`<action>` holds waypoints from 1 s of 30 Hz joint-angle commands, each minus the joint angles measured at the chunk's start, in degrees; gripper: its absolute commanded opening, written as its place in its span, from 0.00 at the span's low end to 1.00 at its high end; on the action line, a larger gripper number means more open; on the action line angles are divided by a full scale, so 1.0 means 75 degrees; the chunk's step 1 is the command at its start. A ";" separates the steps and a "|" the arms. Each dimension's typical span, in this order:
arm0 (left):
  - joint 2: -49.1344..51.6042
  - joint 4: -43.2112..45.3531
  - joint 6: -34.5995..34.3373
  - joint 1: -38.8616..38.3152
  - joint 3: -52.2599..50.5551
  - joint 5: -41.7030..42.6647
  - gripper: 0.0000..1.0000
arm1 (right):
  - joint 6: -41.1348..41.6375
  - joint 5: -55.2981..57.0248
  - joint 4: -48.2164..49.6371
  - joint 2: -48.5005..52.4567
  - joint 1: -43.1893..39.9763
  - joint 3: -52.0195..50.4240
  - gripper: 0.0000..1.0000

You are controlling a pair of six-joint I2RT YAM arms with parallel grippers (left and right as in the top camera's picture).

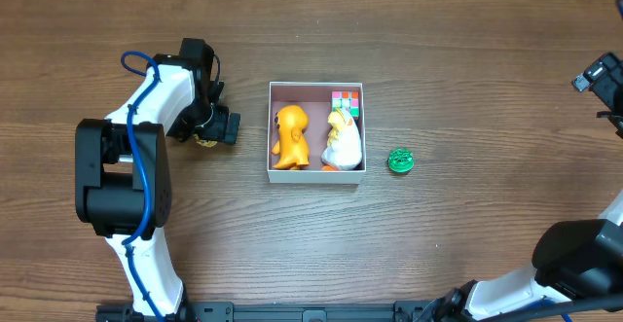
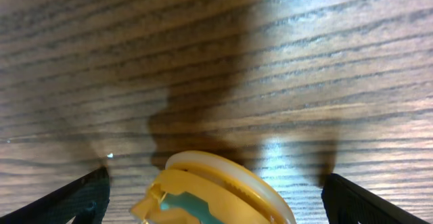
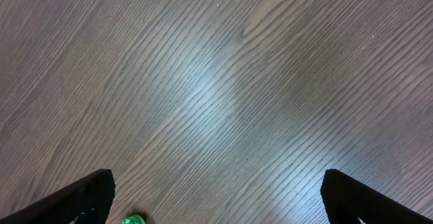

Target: Pack container

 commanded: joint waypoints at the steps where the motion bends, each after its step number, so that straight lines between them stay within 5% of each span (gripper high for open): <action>1: 0.0111 0.0172 -0.0102 0.0023 -0.0085 0.0169 1.00 | 0.0029 0.0044 0.0020 -0.0035 -0.0009 0.0009 1.00; 12: 0.0111 0.0498 0.0038 0.0023 -0.0085 0.0172 0.99 | 0.0029 0.0044 0.0020 -0.0035 -0.0009 0.0009 1.00; 15: 0.0111 0.0463 0.0044 0.0023 -0.0085 0.0172 0.86 | 0.0029 0.0044 0.0020 -0.0035 -0.0009 0.0009 1.00; 30: 0.0111 0.0449 0.0038 0.0023 -0.0085 0.0175 0.67 | 0.0029 0.0044 0.0020 -0.0035 -0.0009 0.0009 1.00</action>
